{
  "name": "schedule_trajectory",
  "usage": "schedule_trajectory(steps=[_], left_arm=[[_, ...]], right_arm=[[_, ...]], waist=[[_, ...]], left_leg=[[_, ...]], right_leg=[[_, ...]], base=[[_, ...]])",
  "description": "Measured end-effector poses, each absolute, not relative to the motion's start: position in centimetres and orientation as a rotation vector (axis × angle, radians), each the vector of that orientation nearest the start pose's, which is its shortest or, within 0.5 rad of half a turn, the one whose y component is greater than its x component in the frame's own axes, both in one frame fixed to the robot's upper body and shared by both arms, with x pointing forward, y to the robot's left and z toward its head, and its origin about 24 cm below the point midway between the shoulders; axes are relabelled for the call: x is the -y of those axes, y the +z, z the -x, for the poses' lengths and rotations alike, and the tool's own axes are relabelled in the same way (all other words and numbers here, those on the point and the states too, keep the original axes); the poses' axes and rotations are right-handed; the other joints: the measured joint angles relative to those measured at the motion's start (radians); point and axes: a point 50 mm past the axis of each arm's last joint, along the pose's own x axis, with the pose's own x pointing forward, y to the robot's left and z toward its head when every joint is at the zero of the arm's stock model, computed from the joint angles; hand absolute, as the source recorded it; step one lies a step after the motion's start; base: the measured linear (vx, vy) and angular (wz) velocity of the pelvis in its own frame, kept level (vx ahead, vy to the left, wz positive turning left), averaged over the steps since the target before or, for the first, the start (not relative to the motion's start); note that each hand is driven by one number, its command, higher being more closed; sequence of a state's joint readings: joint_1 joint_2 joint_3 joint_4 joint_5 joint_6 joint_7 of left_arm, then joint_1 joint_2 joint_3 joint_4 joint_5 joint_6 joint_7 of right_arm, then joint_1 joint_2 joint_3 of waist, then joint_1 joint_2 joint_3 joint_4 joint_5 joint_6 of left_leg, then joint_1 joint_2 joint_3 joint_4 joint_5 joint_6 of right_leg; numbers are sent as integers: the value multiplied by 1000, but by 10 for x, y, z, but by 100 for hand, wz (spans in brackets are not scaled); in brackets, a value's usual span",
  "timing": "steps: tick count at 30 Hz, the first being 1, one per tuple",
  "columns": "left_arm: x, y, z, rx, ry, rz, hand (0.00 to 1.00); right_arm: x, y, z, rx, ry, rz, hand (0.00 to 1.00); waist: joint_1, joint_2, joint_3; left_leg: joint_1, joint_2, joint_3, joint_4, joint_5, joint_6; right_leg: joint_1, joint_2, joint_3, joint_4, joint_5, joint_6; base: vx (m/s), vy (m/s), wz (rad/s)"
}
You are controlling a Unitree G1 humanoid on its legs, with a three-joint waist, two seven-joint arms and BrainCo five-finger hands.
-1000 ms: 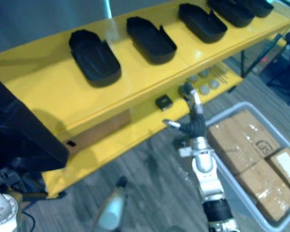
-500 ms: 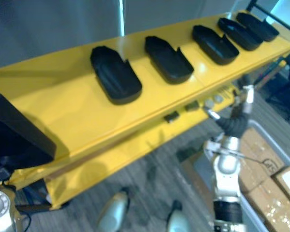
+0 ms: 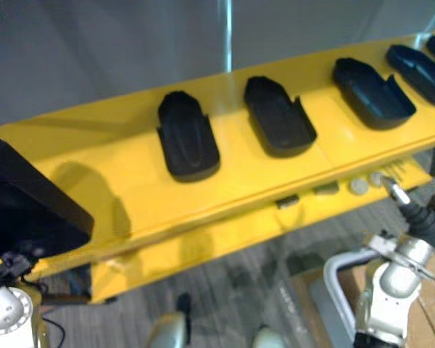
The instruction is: Walk over and take plastic housings, then place them on the shelf
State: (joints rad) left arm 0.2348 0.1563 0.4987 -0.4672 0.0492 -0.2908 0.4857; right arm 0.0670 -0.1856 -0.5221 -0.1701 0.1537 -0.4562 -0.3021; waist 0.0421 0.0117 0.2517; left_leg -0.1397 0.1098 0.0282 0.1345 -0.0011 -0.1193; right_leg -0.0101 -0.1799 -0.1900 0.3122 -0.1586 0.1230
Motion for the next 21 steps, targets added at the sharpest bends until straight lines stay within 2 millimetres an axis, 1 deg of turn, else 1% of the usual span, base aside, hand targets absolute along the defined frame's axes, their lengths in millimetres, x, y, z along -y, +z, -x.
schedule_trajectory(steps=[1,2,5,7,9,11,12,14,15,17,19,21], left_arm=[[-287,151,-149,629,899,-326,100],[-288,148,-150,583,901,-370,100],[-292,146,-153,515,892,-433,100],[-305,142,-158,418,866,-496,100],[-318,137,-167,330,838,-536,100],[-339,131,-185,191,802,-585,100],[-346,129,-191,153,796,-597,100],[-377,129,-209,13,810,-630,100],[-385,129,-214,-24,817,-631,100],[-414,134,-225,-158,849,-630,100],[-427,136,-232,-233,855,-603,100],[-433,137,-239,-277,850,-576,100]], right_arm=[[305,129,-179,654,-781,107,0],[305,120,-172,616,-808,94,0],[301,109,-169,577,-813,53,0],[294,107,-174,565,-777,41,0],[291,106,-176,555,-758,42,0],[290,102,-181,510,-734,77,0],[291,102,-182,503,-728,85,0],[293,105,-187,481,-682,124,0],[295,107,-188,482,-672,137,0],[300,111,-191,474,-638,176,0],[306,109,-192,445,-630,198,0],[311,106,-193,422,-619,200,0]], waist=[[-3,0,0],[-5,1,0],[-8,1,-1],[-15,1,-1],[-16,3,-2],[-22,9,-6],[-27,9,-6],[-33,9,-6],[-36,9,-6],[-54,3,-9],[-64,-1,-11],[-76,-1,-11]], left_leg=[[9,-7,0,-15,8,2],[34,-22,1,-55,24,5],[56,-33,2,-112,44,7],[69,-24,43,-144,51,14],[86,-18,72,-168,68,17],[110,-14,94,-209,98,28],[113,-16,95,-215,101,30],[120,-15,131,-217,99,33],[121,-16,138,-219,98,34],[121,-19,172,-221,95,35],[121,-18,191,-221,94,35],[119,-14,205,-222,93,34]], right_leg=[[9,-6,-2,-7,0,0],[24,-17,-3,-19,0,0],[47,-25,-4,-44,0,0],[48,-30,-3,-52,2,2],[48,-30,-1,-54,9,0],[46,-26,5,-62,33,-4],[46,-27,8,-62,37,-6],[30,-27,38,-62,60,-5],[26,-29,43,-62,64,-3],[7,-32,81,-66,68,-3],[4,-31,95,-82,70,1],[-4,-28,112,-85,70,2]], base=[[51,64,11],[29,57,14],[-7,28,12],[-20,32,7],[1,9,-2],[6,39,-10],[-18,57,-14],[-36,82,-31],[-34,78,-40],[-25,57,-35],[-23,23,-35],[-23,-11,-24]])
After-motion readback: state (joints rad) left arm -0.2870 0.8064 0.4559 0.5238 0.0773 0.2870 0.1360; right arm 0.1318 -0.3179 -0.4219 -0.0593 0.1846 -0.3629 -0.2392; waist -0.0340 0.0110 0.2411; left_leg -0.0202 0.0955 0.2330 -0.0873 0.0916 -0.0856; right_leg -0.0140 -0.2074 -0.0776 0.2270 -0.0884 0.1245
